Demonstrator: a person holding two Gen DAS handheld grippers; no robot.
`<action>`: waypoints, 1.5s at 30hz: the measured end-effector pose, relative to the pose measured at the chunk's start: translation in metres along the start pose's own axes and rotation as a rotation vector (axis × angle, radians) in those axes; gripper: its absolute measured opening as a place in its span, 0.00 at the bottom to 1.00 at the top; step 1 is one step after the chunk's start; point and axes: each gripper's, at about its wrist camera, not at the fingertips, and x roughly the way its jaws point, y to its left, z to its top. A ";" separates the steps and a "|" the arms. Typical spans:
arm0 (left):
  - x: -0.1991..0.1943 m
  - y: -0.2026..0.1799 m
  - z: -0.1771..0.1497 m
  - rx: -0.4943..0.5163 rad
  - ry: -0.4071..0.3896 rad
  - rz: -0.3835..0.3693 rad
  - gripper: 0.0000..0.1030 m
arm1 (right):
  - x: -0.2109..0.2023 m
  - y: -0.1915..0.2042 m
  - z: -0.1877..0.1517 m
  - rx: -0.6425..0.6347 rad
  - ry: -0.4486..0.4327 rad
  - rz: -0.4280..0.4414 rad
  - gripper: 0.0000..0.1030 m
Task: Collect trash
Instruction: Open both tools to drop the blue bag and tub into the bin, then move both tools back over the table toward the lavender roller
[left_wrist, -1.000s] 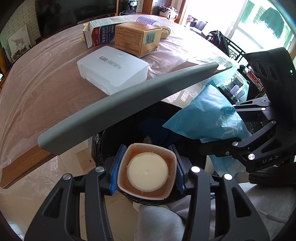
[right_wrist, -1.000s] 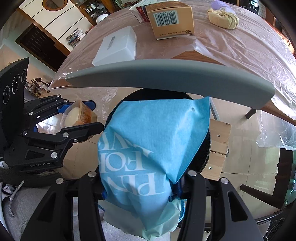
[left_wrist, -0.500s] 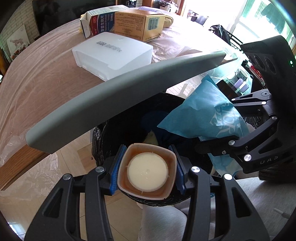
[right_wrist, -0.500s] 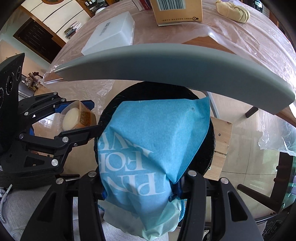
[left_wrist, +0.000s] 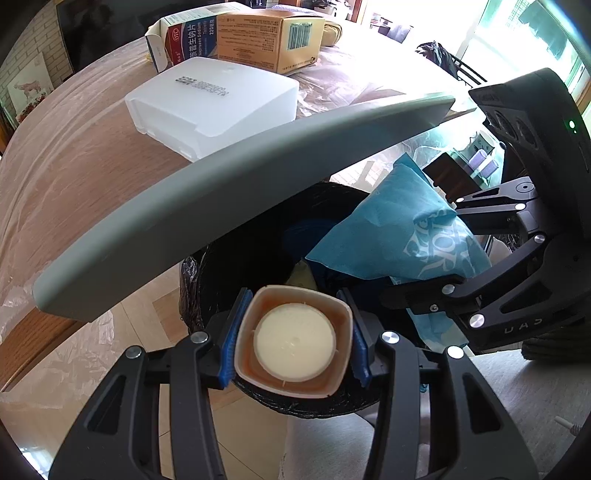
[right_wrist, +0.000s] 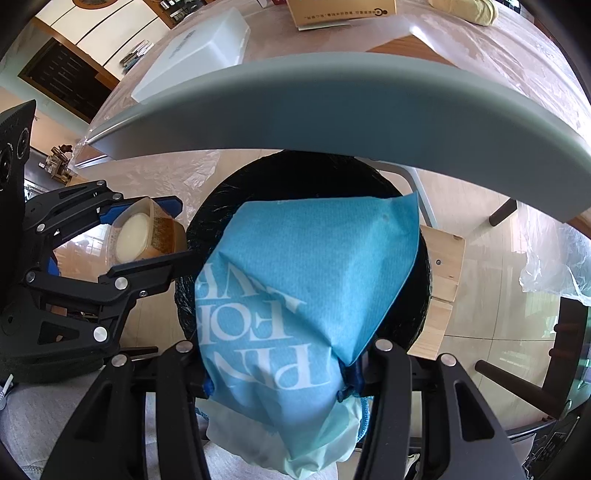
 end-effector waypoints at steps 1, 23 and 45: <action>0.001 0.000 0.000 0.001 0.001 0.000 0.47 | 0.000 0.000 0.001 0.000 0.001 -0.001 0.48; -0.006 -0.004 0.009 0.011 -0.045 -0.016 0.81 | 0.000 -0.012 0.008 0.066 -0.021 -0.001 0.77; -0.094 0.008 0.036 -0.050 -0.211 -0.032 0.92 | -0.136 -0.020 0.004 0.035 -0.383 -0.139 0.87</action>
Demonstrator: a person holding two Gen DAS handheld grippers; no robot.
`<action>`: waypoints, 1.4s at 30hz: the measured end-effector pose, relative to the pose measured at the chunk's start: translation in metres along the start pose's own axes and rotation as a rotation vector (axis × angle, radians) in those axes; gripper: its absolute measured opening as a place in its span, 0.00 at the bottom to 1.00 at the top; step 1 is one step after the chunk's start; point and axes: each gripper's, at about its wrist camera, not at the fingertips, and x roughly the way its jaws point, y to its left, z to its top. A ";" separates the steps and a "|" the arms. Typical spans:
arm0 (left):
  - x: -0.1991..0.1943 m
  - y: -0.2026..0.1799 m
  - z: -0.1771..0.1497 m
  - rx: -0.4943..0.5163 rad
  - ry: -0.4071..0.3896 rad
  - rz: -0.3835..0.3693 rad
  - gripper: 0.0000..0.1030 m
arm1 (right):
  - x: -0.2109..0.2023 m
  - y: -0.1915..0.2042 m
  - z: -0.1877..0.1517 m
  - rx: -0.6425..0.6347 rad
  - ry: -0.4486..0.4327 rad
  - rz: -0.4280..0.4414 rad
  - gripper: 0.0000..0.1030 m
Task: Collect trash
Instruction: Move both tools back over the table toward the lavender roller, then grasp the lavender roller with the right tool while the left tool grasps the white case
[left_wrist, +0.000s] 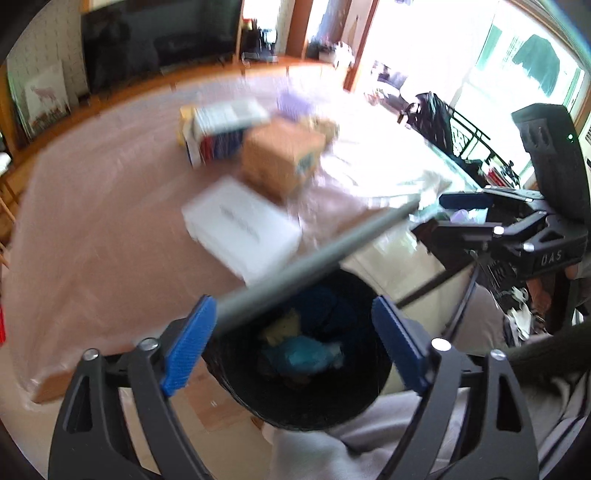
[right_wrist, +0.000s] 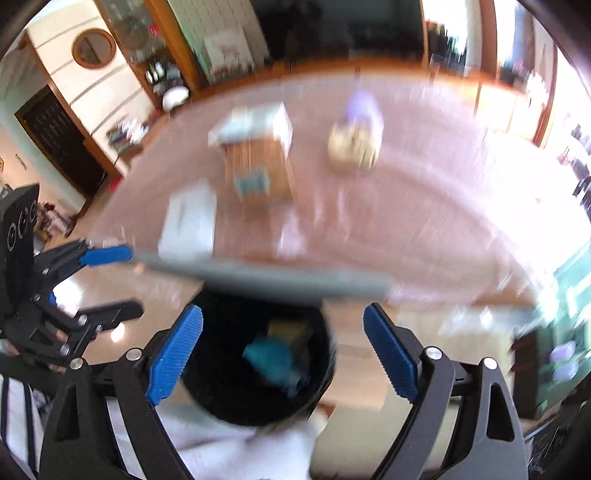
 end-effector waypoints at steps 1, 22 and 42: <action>-0.007 -0.001 0.004 0.004 -0.030 -0.002 0.93 | -0.009 0.002 0.007 -0.015 -0.048 -0.021 0.88; 0.059 0.030 0.044 -0.263 0.072 0.129 0.99 | 0.065 -0.061 0.173 0.095 -0.029 -0.158 0.93; 0.075 0.039 0.048 -0.292 0.126 0.137 0.59 | 0.144 -0.071 0.195 0.025 0.138 -0.154 0.57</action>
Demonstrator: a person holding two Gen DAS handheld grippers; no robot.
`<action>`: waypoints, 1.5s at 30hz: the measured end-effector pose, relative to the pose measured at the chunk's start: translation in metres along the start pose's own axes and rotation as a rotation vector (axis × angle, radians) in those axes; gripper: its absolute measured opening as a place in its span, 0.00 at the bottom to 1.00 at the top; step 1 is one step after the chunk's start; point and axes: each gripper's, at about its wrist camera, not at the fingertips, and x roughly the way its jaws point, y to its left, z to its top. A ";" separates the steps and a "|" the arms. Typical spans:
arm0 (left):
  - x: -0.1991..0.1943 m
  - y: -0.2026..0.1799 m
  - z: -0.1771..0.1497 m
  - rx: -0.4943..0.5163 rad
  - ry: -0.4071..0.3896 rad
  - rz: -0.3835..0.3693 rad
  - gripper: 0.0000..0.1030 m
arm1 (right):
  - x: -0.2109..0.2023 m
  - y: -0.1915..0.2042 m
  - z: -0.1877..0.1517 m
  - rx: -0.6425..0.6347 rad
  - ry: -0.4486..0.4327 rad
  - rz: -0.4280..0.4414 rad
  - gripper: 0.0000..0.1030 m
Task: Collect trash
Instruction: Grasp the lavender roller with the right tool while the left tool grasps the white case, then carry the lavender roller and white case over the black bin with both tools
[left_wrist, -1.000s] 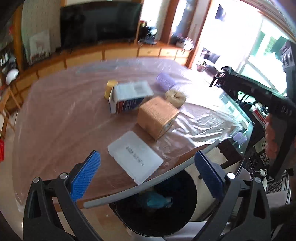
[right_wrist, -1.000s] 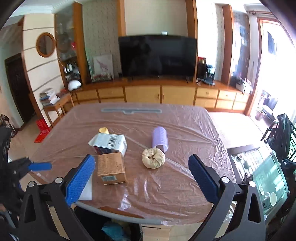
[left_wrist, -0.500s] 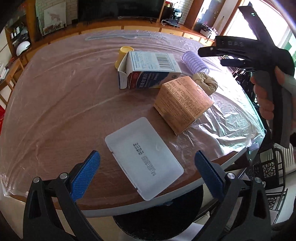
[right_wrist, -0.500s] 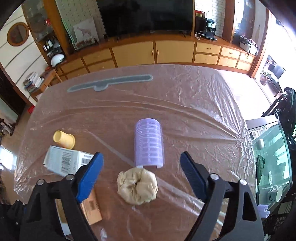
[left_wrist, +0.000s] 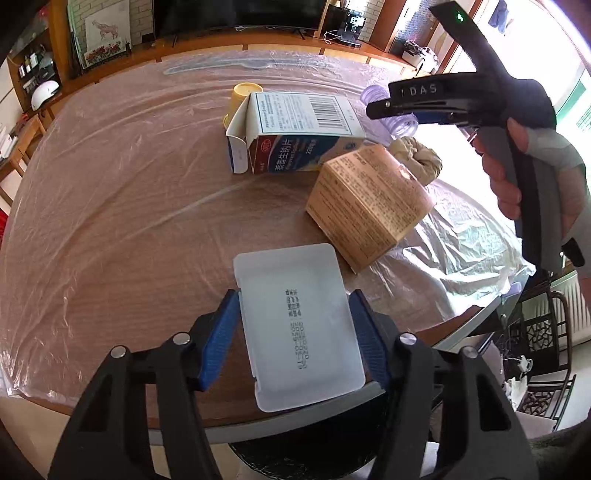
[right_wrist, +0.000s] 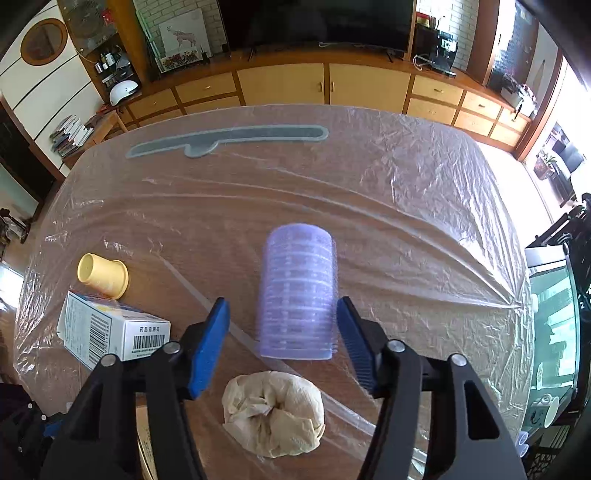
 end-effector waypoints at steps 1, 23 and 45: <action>0.000 0.002 0.000 -0.001 -0.003 -0.002 0.59 | 0.001 -0.002 0.000 0.007 0.004 -0.001 0.57; -0.014 0.038 0.023 -0.017 -0.060 -0.039 0.57 | -0.015 -0.025 0.007 0.097 -0.065 0.194 0.41; -0.026 0.058 0.032 0.010 -0.108 -0.078 0.55 | -0.081 -0.016 -0.058 0.170 -0.155 0.434 0.41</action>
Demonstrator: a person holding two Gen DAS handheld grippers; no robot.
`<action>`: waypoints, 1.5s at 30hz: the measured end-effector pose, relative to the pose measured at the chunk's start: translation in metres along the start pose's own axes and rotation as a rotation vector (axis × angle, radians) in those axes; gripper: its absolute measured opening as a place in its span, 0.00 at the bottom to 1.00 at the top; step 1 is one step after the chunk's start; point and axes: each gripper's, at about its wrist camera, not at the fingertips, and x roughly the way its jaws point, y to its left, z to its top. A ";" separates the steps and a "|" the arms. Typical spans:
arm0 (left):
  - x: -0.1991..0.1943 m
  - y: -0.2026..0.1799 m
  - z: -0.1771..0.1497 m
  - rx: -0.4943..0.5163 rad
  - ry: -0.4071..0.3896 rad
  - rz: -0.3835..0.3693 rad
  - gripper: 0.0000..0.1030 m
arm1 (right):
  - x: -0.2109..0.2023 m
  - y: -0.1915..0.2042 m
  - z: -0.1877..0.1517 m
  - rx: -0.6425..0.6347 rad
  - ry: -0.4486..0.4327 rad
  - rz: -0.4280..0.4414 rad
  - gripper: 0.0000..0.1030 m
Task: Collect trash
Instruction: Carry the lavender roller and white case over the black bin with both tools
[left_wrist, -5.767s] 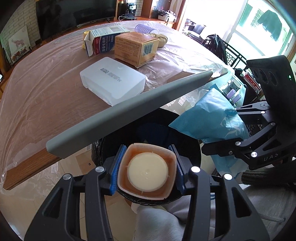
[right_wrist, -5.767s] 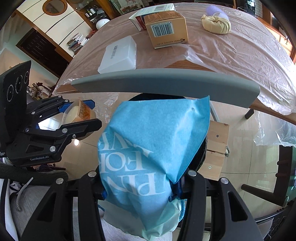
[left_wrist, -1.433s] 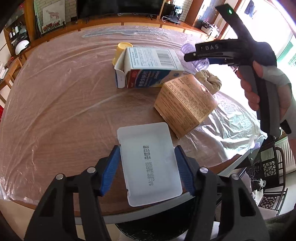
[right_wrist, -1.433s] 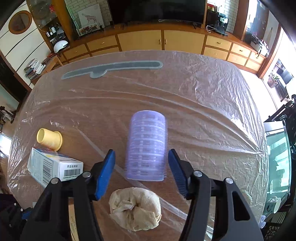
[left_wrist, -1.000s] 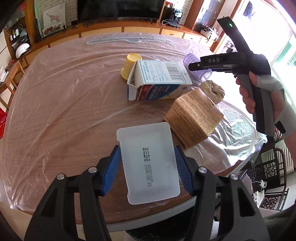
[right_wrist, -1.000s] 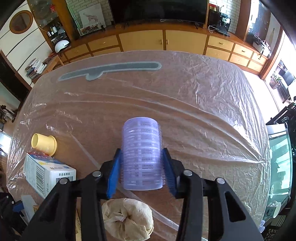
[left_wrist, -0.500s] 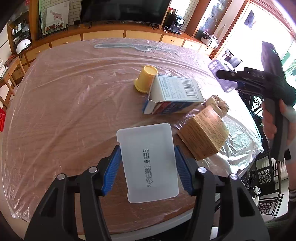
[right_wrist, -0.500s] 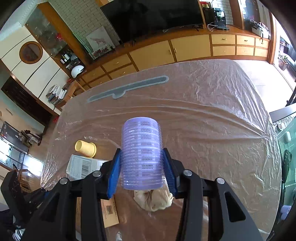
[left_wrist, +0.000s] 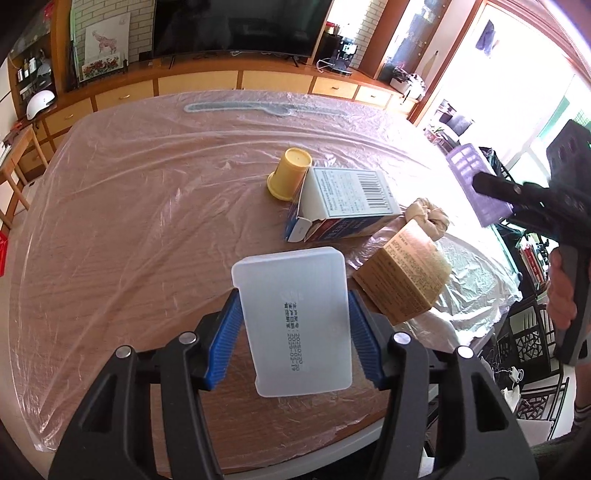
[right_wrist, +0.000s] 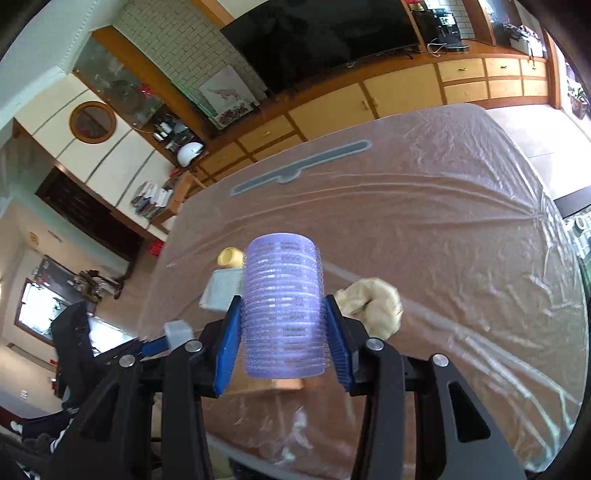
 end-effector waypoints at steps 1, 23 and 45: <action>-0.002 0.001 0.000 0.001 -0.002 -0.006 0.55 | -0.002 0.003 -0.004 -0.003 0.001 0.013 0.41; -0.030 -0.005 -0.011 0.041 -0.042 -0.055 0.53 | -0.015 0.039 -0.065 -0.049 0.034 0.041 0.41; -0.065 -0.033 -0.050 0.131 -0.015 -0.132 0.53 | -0.039 0.053 -0.123 -0.115 0.133 0.048 0.41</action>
